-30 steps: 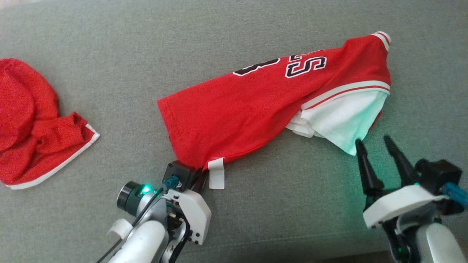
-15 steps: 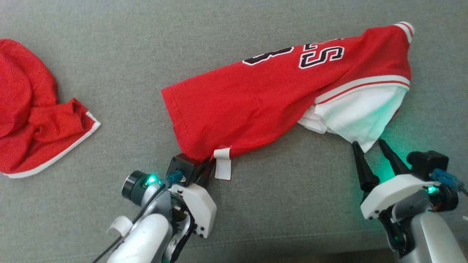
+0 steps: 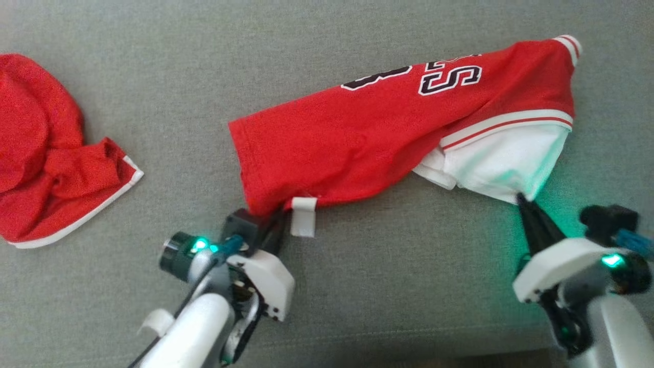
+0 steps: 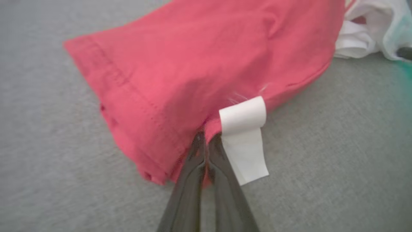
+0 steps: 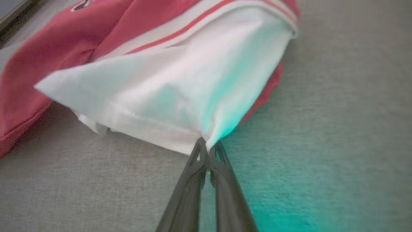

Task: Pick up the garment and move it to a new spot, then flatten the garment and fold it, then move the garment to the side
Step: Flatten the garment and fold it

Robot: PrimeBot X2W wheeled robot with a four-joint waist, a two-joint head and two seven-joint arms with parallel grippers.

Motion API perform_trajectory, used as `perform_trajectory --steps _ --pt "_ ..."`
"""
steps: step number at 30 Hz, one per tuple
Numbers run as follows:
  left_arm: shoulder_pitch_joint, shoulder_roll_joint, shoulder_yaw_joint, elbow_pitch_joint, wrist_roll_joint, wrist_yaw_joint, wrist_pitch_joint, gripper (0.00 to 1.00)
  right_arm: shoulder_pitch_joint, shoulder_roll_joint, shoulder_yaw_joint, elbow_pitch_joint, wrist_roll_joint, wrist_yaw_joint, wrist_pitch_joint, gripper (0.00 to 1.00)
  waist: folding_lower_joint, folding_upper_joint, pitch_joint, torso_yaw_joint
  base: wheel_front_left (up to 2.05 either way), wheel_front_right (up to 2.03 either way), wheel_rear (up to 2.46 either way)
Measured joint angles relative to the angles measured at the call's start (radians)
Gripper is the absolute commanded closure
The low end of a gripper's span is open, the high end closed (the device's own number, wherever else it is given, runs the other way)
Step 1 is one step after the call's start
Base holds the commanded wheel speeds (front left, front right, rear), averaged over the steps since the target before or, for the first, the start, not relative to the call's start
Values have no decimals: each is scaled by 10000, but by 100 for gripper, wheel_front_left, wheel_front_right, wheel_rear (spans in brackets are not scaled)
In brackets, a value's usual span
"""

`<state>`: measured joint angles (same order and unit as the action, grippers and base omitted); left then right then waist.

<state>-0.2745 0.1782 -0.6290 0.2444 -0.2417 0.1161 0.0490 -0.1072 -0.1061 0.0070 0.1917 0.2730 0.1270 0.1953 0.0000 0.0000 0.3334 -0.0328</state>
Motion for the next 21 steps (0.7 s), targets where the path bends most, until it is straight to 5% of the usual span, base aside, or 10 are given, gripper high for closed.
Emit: perform_trajectory --steps 12,21 --pt "251 1076 1321 -2558 52 949 -813 100 189 -257 -1724 -3252 -196 0 125 100 0 0 -1013 -209 0 0 0" --pt "-731 1992 2153 -4828 539 1045 -568 100 -1416 -1231 -2706 -5480 -313 0 61 100 0 0 -1764 -128 0 0 0"
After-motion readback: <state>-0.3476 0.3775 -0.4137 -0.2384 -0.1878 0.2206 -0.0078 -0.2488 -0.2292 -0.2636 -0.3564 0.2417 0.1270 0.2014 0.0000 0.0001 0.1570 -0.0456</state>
